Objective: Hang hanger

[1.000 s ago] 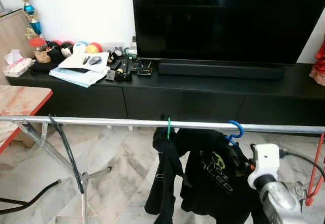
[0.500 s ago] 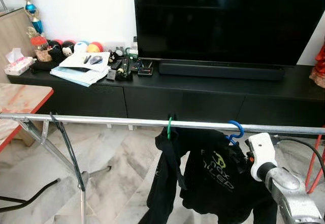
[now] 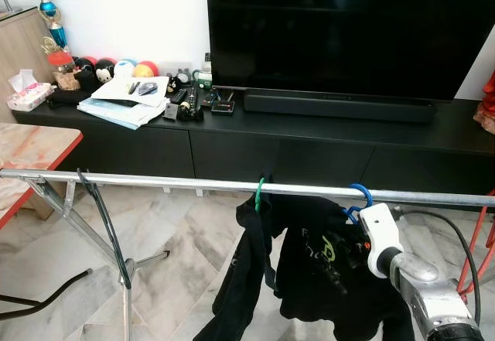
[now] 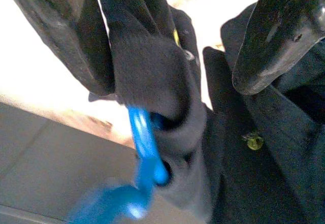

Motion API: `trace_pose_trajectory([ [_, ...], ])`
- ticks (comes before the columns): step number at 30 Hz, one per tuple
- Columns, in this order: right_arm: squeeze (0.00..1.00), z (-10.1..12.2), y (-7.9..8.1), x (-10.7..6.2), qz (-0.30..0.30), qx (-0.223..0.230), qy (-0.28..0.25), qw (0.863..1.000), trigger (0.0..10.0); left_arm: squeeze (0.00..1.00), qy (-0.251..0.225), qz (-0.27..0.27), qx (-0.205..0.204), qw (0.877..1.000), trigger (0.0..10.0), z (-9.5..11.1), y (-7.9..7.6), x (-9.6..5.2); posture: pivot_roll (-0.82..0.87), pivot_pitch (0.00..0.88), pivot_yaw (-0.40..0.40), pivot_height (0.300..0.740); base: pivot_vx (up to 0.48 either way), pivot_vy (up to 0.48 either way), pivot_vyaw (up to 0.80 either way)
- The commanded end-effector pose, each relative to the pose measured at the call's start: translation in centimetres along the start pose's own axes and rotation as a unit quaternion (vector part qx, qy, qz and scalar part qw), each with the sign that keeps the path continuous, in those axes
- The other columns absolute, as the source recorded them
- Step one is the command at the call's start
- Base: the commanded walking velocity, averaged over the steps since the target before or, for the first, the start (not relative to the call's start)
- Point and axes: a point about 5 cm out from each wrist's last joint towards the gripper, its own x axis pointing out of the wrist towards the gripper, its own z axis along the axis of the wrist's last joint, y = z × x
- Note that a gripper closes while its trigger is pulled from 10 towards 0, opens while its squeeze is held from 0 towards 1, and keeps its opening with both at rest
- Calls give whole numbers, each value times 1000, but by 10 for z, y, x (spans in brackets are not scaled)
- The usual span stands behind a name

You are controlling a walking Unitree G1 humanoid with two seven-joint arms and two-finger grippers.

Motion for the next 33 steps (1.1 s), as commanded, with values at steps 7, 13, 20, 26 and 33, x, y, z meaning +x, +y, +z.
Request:
trace_pose_trajectory([
  [7, 0, 6, -8, 0, -43, 17, -20, 999, 10000, 0, 19, -8, 24, 1000, 10000, -5, -8, 0, 59, 28, 31, 740, 0, 0, 0],
  [13, 0, 3, -6, 1, -42, 21, -25, 999, 0, 0, 20, -7, 26, 999, 10000, -4, -8, 1, 62, 16, 27, 740, 0, 0, 0],
  [20, 0, 3, -4, 2, -38, 21, -22, 999, 0, 0, 21, -9, 29, 999, 10000, -2, -8, 1, 56, 0, 28, 740, 0, 0, 0],
  [26, 0, -2, -2, 2, -34, 14, -9, 999, 0, 0, 20, -12, 32, 999, 10000, 4, -14, 3, 58, 0, 25, 740, 0, 0, 0],
  [33, 0, -3, -1, 3, -32, 15, -6, 999, 0, 0, 19, -10, 26, 999, 10000, 4, -15, 3, 63, 20, 19, 740, 0, 0, 0],
])
